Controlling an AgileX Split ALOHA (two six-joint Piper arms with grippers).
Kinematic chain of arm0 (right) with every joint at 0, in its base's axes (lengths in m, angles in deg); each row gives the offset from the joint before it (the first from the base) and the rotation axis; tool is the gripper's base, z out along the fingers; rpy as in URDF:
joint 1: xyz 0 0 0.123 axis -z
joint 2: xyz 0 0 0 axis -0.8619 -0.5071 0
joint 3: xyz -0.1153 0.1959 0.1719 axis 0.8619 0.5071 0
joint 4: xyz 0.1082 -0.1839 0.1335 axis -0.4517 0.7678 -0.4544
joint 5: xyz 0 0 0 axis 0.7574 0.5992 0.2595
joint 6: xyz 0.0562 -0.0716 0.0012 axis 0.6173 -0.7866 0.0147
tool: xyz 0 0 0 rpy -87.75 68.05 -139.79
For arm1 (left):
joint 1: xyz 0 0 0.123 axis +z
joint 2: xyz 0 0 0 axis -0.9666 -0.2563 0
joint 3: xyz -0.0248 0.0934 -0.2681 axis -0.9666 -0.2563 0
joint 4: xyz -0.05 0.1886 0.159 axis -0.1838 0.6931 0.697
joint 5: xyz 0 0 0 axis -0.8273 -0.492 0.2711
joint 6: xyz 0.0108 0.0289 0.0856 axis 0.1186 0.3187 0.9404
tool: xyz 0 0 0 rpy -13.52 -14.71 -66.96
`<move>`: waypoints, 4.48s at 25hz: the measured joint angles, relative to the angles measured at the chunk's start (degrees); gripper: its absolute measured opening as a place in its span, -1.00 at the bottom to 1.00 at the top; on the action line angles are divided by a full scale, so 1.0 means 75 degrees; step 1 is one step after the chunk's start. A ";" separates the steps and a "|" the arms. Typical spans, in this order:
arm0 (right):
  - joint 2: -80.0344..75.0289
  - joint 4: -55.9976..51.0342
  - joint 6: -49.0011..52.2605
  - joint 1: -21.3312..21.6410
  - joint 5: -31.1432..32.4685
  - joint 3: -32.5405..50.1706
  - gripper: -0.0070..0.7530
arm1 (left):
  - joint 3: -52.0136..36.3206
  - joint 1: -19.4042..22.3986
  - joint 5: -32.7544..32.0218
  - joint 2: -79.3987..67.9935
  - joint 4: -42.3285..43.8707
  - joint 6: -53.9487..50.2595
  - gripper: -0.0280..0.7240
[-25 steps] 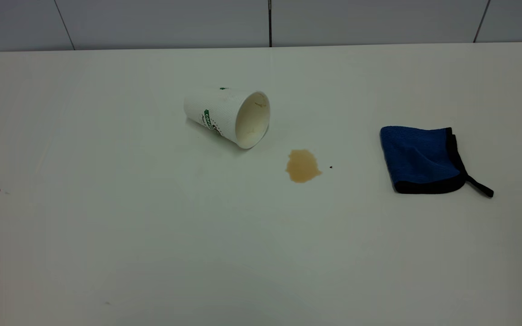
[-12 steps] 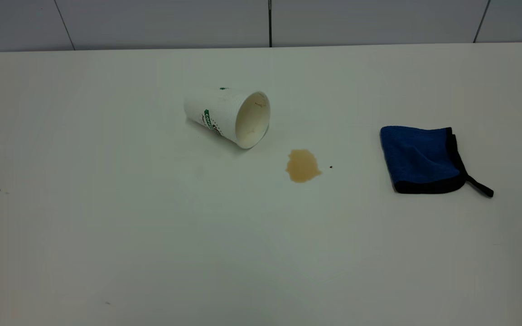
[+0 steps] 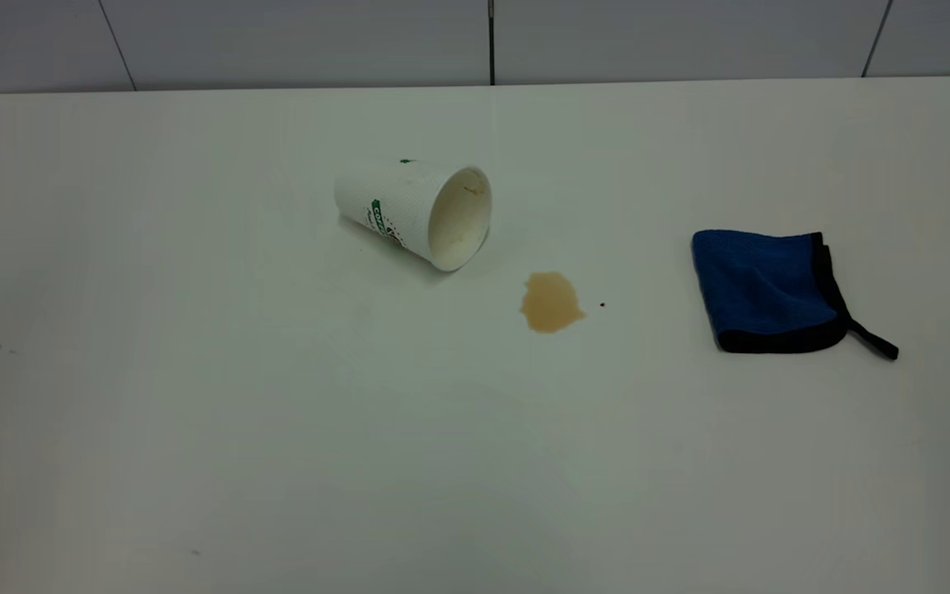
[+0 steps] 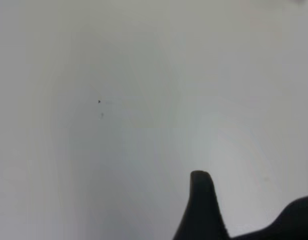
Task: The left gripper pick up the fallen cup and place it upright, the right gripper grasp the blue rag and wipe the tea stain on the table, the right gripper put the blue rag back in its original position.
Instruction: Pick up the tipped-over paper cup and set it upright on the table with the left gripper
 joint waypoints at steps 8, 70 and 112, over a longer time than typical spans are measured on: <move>0.0000 0.0000 0.0000 0.0000 0.0000 0.0000 0.31 | 0.1340 -0.0972 0.1658 -0.3446 -0.0099 0.0177 0.66; 0.0000 0.0000 -0.0007 0.0000 0.0000 0.0000 0.31 | 0.8966 -0.4198 -0.0540 -1.2826 0.8237 -0.7571 0.31; 0.0000 0.0000 -0.0007 0.0000 0.0000 0.0000 0.31 | 0.9143 -0.0770 -0.1664 -1.1084 -0.1861 0.0851 -0.91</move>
